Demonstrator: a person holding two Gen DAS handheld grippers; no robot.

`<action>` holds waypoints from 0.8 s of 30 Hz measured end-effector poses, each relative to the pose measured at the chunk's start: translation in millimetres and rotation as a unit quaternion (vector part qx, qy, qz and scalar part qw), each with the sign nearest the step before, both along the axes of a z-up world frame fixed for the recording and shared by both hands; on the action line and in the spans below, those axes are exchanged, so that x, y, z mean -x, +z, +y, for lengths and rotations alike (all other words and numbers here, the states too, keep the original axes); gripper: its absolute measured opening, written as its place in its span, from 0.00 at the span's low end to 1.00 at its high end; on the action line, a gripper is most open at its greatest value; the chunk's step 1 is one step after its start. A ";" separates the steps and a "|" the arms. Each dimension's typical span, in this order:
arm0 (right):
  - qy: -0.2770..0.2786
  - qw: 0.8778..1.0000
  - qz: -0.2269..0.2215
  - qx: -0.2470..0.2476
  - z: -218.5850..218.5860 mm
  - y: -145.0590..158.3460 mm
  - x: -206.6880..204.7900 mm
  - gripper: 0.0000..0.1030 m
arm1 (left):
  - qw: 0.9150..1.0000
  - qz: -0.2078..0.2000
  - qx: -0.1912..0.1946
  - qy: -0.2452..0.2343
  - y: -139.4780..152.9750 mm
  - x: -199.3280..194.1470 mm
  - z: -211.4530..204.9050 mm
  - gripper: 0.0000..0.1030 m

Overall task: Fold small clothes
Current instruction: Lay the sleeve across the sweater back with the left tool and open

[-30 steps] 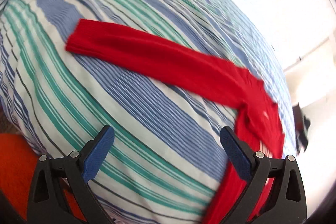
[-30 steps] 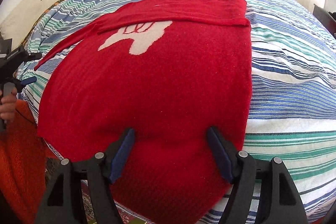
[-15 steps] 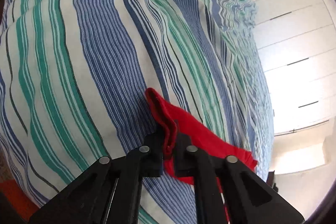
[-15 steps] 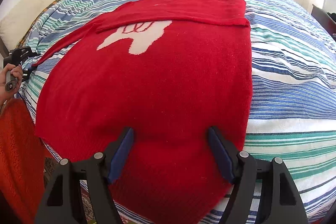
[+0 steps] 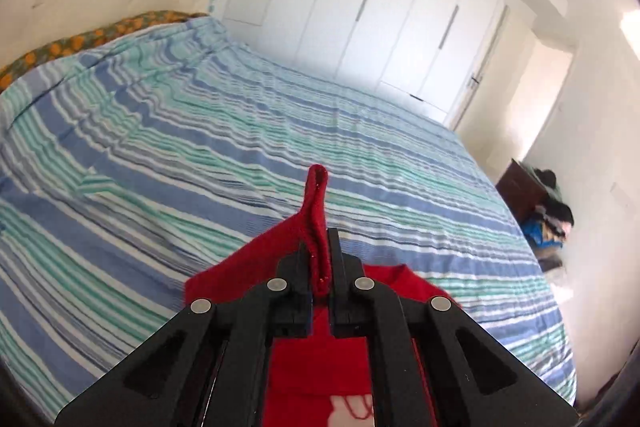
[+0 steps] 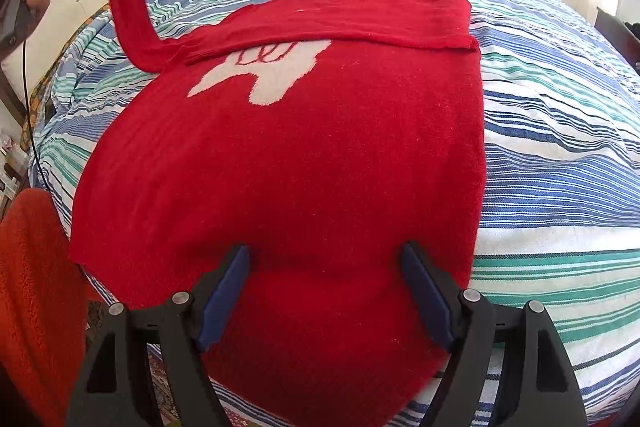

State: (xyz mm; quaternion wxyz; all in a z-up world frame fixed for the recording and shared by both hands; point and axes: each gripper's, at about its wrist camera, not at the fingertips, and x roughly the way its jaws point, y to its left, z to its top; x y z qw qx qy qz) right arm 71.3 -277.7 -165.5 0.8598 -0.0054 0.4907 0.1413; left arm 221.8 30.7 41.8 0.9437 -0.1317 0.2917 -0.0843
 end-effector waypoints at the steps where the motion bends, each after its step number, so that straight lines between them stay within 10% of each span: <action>1: 0.001 1.000 0.000 0.000 0.1 0.1 0.0 0.76 | 0.999 0.002 -0.018 -0.026 -5.4 0.1 -34.4 0.12; 2: 0.001 1.000 -0.001 0.000 0.1 0.2 0.0 0.76 | 0.998 0.014 -0.031 -0.058 -17.7 1.1 -67.6 0.25; 3: 0.002 1.000 -0.001 0.000 0.1 0.4 0.1 0.76 | 0.994 0.039 -0.043 -0.089 -34.5 2.5 -97.2 0.73; 4: 0.002 1.000 -0.001 0.000 0.0 0.7 0.0 0.76 | 0.990 0.063 -0.061 -0.111 -55.4 7.4 -123.0 0.98; 11: 0.011 1.000 -0.006 -0.006 -2.7 2.6 3.8 0.76 | 0.947 0.135 -0.190 -0.223 -149.2 107.6 -171.2 0.83; 15: 0.014 1.000 -0.007 -0.013 -5.0 3.4 6.8 0.76 | 0.958 0.149 -0.193 -0.152 -150.0 107.7 -80.9 0.83; 20: 0.013 1.000 -0.005 -0.015 -4.3 3.0 6.8 0.77 | 0.970 0.222 -0.102 0.014 -173.1 51.7 41.2 0.74; 24: 0.013 1.000 -0.006 -0.008 -1.8 2.2 4.8 0.80 | 0.964 0.253 -0.081 -0.002 -193.7 11.2 46.5 0.69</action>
